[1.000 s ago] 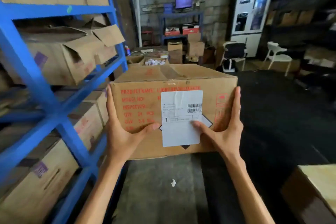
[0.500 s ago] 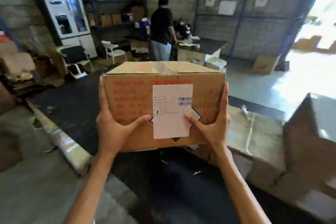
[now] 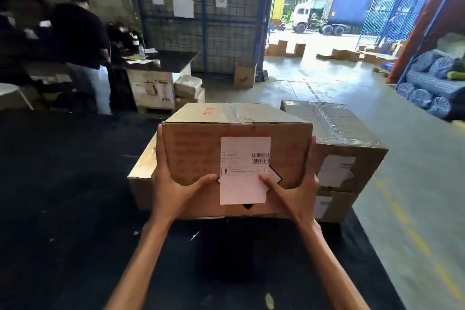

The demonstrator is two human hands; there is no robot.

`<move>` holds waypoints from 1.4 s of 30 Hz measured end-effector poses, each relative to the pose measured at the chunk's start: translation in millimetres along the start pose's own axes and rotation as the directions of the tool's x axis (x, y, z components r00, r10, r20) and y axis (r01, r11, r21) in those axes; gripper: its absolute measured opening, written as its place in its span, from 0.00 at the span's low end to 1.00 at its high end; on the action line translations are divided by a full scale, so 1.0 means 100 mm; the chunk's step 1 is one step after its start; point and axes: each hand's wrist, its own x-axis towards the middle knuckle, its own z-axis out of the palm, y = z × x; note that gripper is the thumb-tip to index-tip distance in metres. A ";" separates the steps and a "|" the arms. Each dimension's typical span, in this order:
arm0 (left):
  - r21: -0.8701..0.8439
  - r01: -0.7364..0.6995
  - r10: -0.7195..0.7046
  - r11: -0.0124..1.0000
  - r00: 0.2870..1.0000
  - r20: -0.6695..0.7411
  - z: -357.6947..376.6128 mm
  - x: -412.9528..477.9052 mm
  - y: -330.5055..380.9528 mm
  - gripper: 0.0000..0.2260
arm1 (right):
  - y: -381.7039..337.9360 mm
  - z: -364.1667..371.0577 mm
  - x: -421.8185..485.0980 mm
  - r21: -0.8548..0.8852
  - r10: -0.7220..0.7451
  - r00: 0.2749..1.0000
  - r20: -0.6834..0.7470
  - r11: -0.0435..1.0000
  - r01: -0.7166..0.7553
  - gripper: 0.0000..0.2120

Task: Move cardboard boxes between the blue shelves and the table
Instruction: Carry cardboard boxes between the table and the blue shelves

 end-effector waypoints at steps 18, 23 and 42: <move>0.045 0.155 -0.159 0.987 0.981 0.113 0.94 0.51 -1.00 0.70 | 1.14 0.34 0.27 -0.105 0.032 0.999 -0.014 0.994 -0.033 0.61; 0.067 0.200 -0.206 0.978 0.974 0.095 1.15 0.66 -1.27 0.68 | 1.45 0.51 0.46 -0.277 -0.104 0.994 -0.043 0.957 0.089 0.62; 0.188 0.351 -0.370 0.917 0.926 0.074 1.53 0.63 -1.72 0.63 | 1.94 0.91 0.28 -0.456 0.040 0.998 -0.058 0.888 -0.062 0.65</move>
